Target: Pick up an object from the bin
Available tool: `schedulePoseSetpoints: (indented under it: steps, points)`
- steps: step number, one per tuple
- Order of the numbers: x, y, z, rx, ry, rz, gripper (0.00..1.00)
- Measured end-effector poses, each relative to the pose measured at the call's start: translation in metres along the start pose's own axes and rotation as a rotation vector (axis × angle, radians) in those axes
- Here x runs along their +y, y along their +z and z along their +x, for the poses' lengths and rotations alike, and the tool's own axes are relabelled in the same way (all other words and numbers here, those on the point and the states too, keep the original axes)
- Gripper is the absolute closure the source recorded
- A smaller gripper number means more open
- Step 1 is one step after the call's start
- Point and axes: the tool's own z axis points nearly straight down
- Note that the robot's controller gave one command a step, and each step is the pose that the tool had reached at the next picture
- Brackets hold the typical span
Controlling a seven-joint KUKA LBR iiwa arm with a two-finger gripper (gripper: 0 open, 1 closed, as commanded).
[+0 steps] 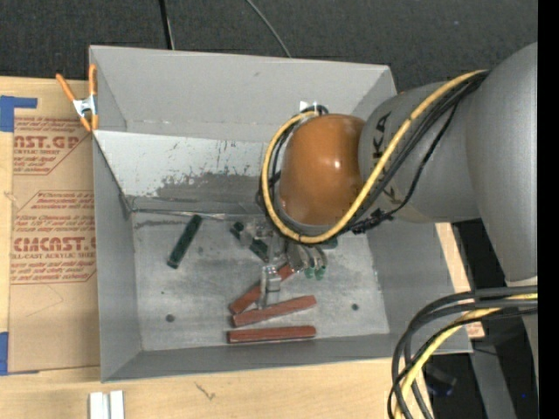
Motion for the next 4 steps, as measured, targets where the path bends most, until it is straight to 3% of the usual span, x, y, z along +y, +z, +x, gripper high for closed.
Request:
schedulePoseSetpoints:
  steps: [1, 2, 3, 4]
  points:
    - [0.0040, 0.0416, 0.0210, 0.004, -0.088, -0.005, 1.00]
    - [0.0037, 0.0426, 0.0220, 0.007, -0.088, -0.004, 0.00]
    - [0.0039, 0.0419, 0.0215, 0.006, -0.088, -0.004, 1.00]
    - [0.0038, 0.0426, 0.0220, 0.007, -0.088, -0.004, 0.00]
